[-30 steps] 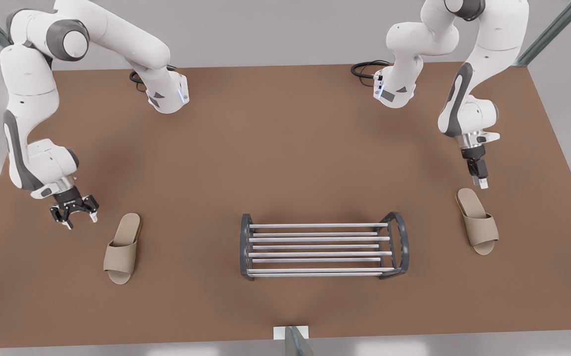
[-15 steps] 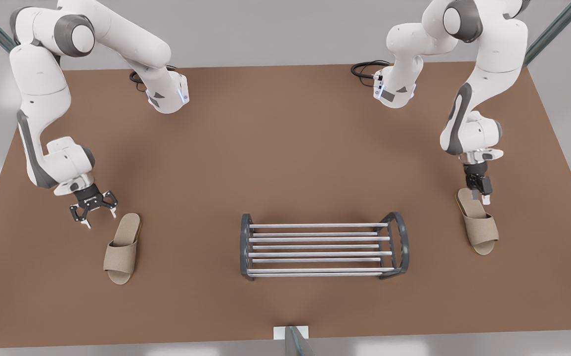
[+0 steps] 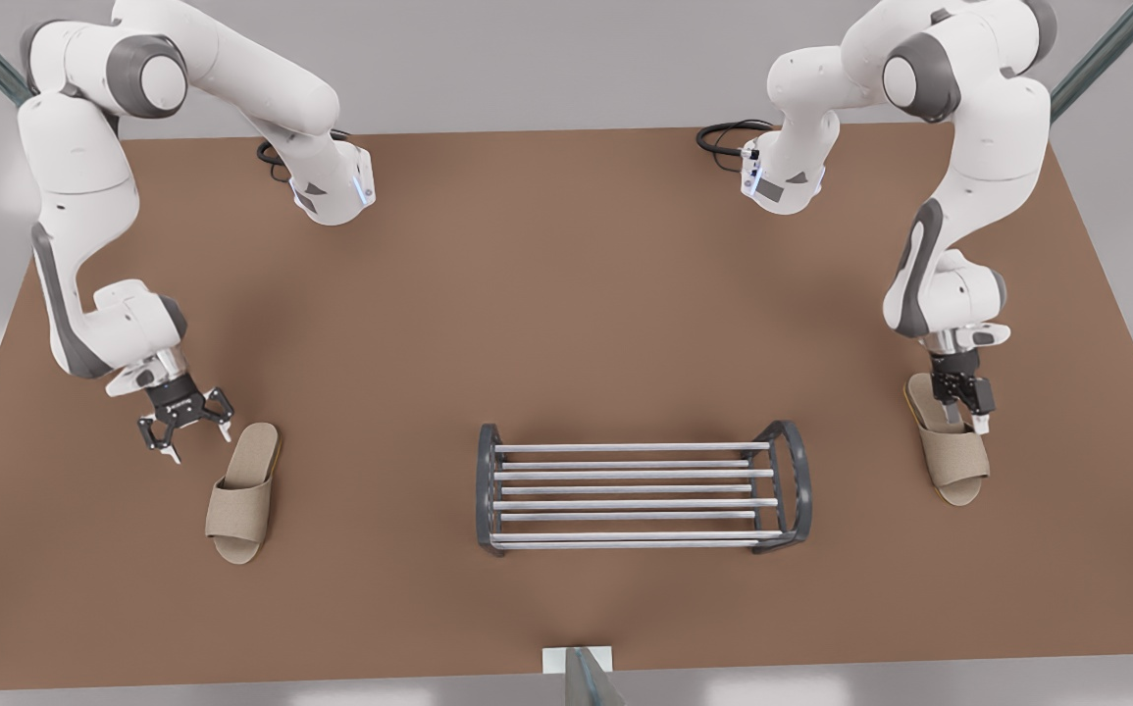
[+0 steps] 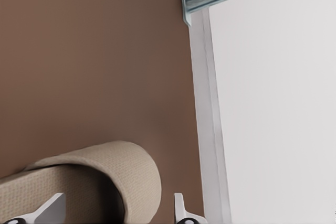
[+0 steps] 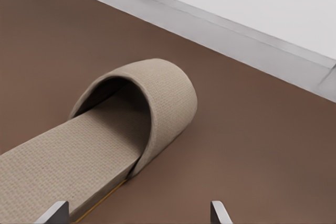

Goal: Place the right shoe on the shoe rack with the right arm, and place the left shoe on the shoe rack with the left arm

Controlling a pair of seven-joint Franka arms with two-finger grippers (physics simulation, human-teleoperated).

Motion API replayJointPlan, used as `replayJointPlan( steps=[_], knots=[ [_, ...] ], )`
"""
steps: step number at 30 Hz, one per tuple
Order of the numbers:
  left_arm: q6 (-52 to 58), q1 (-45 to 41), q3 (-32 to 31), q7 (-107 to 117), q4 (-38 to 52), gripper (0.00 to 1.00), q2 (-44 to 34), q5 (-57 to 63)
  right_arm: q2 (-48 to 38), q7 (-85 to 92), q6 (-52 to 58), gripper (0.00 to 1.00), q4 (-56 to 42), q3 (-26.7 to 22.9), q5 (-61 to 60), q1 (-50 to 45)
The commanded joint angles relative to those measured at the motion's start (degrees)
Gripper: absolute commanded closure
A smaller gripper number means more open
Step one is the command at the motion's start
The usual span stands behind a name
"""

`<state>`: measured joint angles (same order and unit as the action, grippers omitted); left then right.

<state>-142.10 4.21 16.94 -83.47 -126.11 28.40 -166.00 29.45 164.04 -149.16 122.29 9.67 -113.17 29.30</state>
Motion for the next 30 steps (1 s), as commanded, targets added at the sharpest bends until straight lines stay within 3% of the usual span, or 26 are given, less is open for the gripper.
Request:
replayJointPlan(
  steps=[1,14,16,17,20,30],
  knots=[
    [-0.01,0.1,-0.06,6.21,0.78,0.0,0.6,-12.06,0.17,-5.05,0.71,0.0,-0.47,0.0,-0.12,-0.47],
    [-0.19,1.94,-2.43,6.3,4.91,0.03,4.47,-12.06,4.82,-5.92,0.36,0.0,-7.76,0.0,-0.12,-3.2],
    [-0.19,2.21,-2.52,6.3,4.91,0.15,4.47,-12.06,4.91,-5.92,0.27,0.0,-8.2,0.0,-0.12,-3.81],
    [-0.19,2.21,-3.22,6.3,4.91,0.09,4.39,-11.98,4.91,-5.92,0.18,0.0,-8.2,0.0,-0.21,-4.08],
    [-1.33,2.56,-3.75,6.3,5.0,0.07,4.12,-11.98,6.84,-6.45,0.18,0.0,-10.14,-0.08,-0.12,-4.25],
    [-1.33,4.05,-5.42,5.95,6.67,0.07,3.95,-10.31,8.6,-6.45,-0.17,0.0,-13.48,-0.09,-0.03,-5.22]
  ],
)
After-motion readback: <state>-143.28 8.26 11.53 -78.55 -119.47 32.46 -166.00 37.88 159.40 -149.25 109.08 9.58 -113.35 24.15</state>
